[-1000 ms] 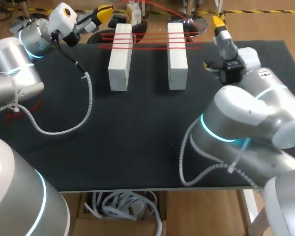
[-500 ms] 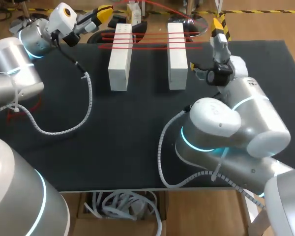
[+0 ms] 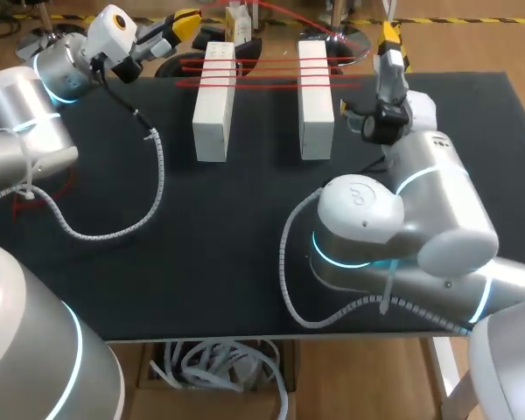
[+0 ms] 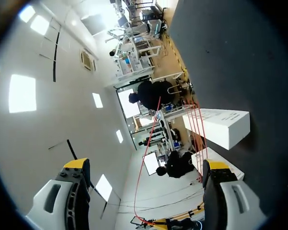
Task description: Grab the tape and strap the tape.
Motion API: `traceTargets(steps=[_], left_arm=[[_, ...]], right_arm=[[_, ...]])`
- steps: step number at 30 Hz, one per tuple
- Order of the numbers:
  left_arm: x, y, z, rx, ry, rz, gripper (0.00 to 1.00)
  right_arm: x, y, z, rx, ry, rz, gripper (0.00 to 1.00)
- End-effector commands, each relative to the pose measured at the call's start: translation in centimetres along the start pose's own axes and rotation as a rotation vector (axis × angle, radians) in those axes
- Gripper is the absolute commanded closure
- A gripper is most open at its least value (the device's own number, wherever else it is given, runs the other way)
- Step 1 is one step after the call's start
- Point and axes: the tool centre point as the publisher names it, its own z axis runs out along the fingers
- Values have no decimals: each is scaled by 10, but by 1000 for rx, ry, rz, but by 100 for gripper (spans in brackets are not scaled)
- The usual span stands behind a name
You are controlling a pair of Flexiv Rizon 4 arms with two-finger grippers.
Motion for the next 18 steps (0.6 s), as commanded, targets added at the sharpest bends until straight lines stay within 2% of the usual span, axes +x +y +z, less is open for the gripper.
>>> traceTargets(steps=[1, 9, 17, 18], left_arm=[[-1, 1, -1, 3, 4, 0, 100], [-1, 1, -1, 3, 4, 0, 100], [-1, 1, -1, 3, 4, 0, 100], [-1, 1, -1, 3, 4, 0, 100]], right_arm=[[6, -4, 4, -51, -14, -3, 0], [4, -3, 8, -62, -12, 7, 0], [11, 4, 13, -81, 49, -37, 0], [11, 6, 14, -84, 51, -37, 3]])
